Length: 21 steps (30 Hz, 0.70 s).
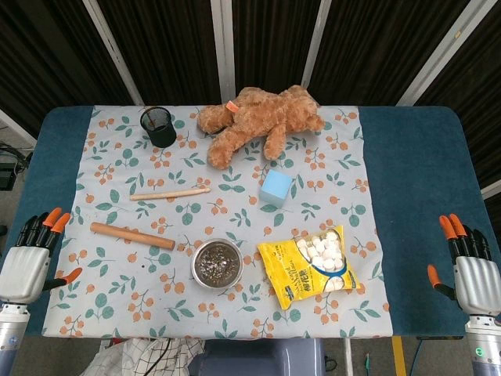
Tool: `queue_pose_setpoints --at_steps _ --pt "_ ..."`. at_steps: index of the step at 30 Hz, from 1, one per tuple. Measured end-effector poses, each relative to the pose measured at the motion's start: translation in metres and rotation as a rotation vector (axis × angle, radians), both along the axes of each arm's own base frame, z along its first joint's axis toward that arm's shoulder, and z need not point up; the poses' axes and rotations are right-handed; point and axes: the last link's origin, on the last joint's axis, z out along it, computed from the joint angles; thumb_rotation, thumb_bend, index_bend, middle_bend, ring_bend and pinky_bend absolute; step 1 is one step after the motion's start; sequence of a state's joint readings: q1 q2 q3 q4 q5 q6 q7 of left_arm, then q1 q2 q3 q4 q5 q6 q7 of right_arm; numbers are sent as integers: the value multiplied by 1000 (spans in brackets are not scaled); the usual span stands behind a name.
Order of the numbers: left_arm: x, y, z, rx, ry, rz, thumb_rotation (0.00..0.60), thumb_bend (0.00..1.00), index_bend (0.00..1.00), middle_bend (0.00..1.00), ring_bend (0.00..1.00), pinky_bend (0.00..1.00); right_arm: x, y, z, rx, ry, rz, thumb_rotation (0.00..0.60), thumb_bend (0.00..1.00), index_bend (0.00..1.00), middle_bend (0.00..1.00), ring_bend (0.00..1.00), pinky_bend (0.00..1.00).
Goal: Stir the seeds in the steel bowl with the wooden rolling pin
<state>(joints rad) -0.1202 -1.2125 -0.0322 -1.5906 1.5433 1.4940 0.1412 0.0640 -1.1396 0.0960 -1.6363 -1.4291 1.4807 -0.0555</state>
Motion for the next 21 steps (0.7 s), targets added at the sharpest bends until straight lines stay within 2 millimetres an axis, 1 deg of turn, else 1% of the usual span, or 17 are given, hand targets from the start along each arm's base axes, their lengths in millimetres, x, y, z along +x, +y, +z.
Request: queue_pose_setpoints --at_steps 4,6,8,12,16,17,21 --pt "-1 1 -2 -18 11 10 600 86 2 0 0 1 0 0 0 1 1 1 600 416 0 0 0 0" --pt "0 2 -3 -26 15 11 600 86 18 0 0 11 0 1 0 1 1 1 600 415 0 0 0 0" --pt "1 5 -4 -41 18 10 600 90 54 8 0 22 0 1 0 1 1 1 600 416 0 0 0 0" --pt "6 14 -8 -83 27 5 600 114 120 58 0 73 0 0 0 3 -3 0 600 416 0 0 0 0" --pt "16 31 -11 -116 83 -26 600 124 196 143 3 84 0 0 0 7 -6 -3 600 415 0 0 0 0" --pt "18 35 -13 -128 97 -31 600 136 222 170 8 84 -1 0 0 7 -7 -4 600 415 0 0 0 0" --pt "30 56 -25 -192 163 -47 600 185 273 242 25 84 -1 -1 0 8 -7 -6 600 415 0 0 0 0"
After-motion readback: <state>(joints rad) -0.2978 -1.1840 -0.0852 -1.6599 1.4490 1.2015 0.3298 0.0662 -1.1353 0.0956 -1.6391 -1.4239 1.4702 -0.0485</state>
